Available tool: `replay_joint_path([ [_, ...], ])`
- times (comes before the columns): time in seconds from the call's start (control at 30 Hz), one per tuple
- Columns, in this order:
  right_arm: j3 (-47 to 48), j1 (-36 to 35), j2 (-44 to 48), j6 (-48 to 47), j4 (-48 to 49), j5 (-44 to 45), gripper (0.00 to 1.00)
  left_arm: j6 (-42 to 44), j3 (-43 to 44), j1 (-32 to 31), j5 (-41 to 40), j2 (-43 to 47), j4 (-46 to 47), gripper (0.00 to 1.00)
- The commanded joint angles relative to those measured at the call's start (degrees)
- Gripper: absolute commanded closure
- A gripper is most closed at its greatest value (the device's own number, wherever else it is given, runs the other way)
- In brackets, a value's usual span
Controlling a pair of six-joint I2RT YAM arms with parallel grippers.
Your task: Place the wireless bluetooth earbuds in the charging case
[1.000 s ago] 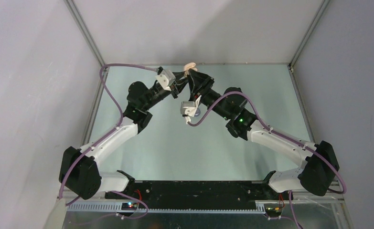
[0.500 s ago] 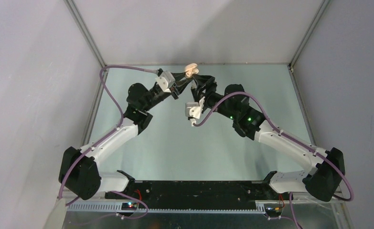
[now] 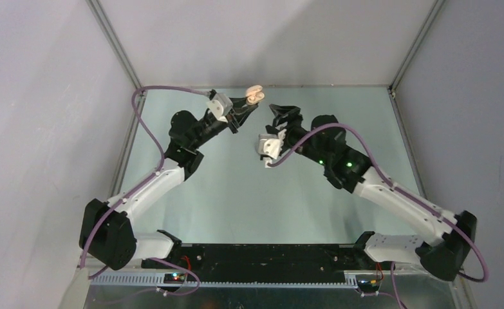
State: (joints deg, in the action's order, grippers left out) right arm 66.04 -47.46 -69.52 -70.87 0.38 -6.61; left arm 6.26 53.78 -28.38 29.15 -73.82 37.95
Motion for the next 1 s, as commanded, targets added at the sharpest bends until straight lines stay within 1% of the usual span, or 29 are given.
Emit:
replay_joint_path([
  [0.0, 0.67, 0.43, 8.24, 7.52, -10.52, 0.69, 0.33, -5.35, 1.08, 3.56, -3.22, 1.52, -1.72, 1.0],
  [0.1, -2.79, 0.85, 10.75, 8.92, -11.84, 1.48, 0.33, -8.57, 0.65, 5.89, -3.54, 1.16, -3.63, 1.0],
  [0.17, -4.18, 1.63, 11.73, 12.26, -12.97, 2.06, 0.34, -9.78, 0.33, 7.04, -3.69, 1.06, -4.58, 1.0],
  [0.2, -4.43, 2.8, 11.78, 16.4, -14.23, 1.87, 0.35, -10.22, 0.22, 7.62, -3.86, 1.27, -5.2, 1.0],
  [0.33, -4.48, 9.4, 9.51, 28.61, -17.52, -2.31, 0.42, -10.67, -0.54, 8.9, -4.71, 2.95, -7.6, 1.0],
  [0.43, -3.43, 16.08, 6.36, 34.77, -18.64, -7.7, 0.45, -10.47, -0.93, 9.57, -4.82, 4.58, -9.96, 1.0],
  [0.5, -1.78, 19.23, 1.8, 39.67, -19.51, -9.83, 0.49, -10.15, -1.18, 10.04, -4.75, 6.25, -11.93, 1.0],
  [0.53, -0.73, 20.07, 0.59, 42.88, -19.71, -10.31, 0.52, -9.85, -1.5, 10.26, -4.7, 6.64, -13.17, 1.0],
  [0.6, 0.8, 21.88, -3.5, 46.59, -19.37, -10.61, 0.55, -9.26, -1.97, 10.52, -4.79, 7.89, -15.12, 1.0],
  [0.7, 4.37, 23.31, -11.6, 49.69, -18.94, -10.23, 0.56, -8.04, -2.37, 10.75, -4.84, 10.04, -18.2, 1.0],
  [0.87, 13.36, 26.59, -23.76, 57.81, -17.2, -11.09, 0.59, -4.24, -3.43, 11.63, -5.58, 13.79, -24.64, 1.0],
  [0.97, 20.48, 27.31, -33.19, 62.07, -16.47, -10.5, 0.63, -1.67, -3.94, 12.11, -5.67, 16.19, -28.92, 1.0],
])
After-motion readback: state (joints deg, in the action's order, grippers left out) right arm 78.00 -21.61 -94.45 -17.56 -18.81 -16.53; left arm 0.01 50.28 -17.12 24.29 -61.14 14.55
